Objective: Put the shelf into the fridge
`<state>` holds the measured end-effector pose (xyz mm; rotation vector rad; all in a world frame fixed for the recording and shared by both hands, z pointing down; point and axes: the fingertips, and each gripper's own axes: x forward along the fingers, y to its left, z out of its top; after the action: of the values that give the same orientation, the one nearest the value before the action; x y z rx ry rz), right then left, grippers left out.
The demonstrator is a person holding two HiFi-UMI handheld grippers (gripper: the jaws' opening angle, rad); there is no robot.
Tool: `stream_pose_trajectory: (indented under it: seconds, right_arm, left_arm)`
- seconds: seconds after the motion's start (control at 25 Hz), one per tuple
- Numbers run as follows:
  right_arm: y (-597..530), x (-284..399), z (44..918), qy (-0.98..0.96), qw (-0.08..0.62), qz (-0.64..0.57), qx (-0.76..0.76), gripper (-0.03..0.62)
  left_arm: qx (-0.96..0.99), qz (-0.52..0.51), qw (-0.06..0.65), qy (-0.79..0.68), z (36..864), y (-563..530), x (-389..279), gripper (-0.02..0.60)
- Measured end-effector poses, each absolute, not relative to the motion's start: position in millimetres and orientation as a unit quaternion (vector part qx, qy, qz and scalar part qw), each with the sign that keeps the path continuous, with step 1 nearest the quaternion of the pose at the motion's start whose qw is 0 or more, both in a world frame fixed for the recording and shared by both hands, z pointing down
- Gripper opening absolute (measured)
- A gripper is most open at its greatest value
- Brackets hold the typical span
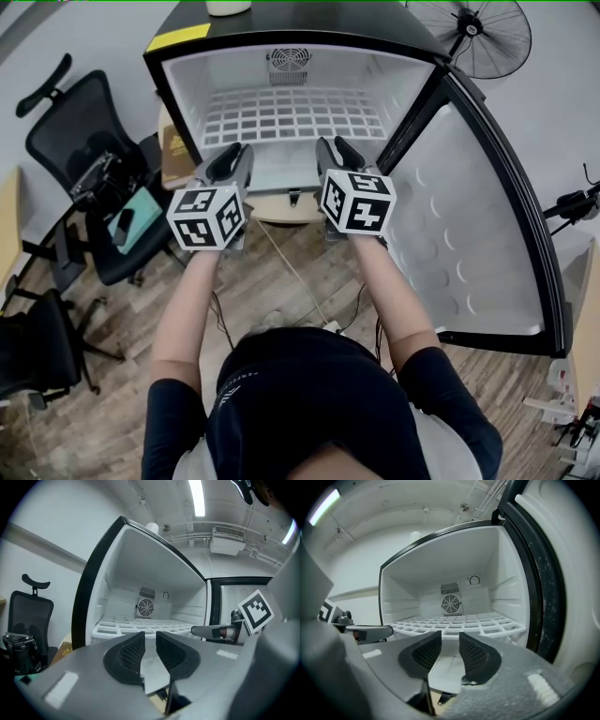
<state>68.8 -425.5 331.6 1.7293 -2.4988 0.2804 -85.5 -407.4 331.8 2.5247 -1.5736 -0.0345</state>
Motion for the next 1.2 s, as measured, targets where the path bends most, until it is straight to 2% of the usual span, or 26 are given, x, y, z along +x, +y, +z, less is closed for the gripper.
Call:
stream_pose_trajectory:
  seconds: [0.52,0.84,1.04,1.12,1.2]
  right_arm:
    - [-444,68,330,-0.808,0.068,0.083,0.579,0.11]
    - [-454,67,330,-0.805,0.069,0.083,0.583,0.11]
    - [-450,66,330,-0.809,0.065,0.094,0.576,0.123]
    - [-444,66,328,-0.813,0.055,0.097,0.571,0.12]
    - [-437,67,324,-0.816,0.045,0.095,0.568,0.115]
  left_arm:
    - [0.847,0.014,0.064,-0.527,331,-425,-86,0.075]
    - [0.847,0.004,0.071,-0.527,330,-434,-87,0.104]
    - [0.849,-0.014,0.099,-0.518,327,-430,-84,0.164]
    - [0.85,-0.023,0.104,-0.515,325,-423,-84,0.162]
    - [0.852,-0.036,0.109,-0.51,320,-414,-85,0.126]
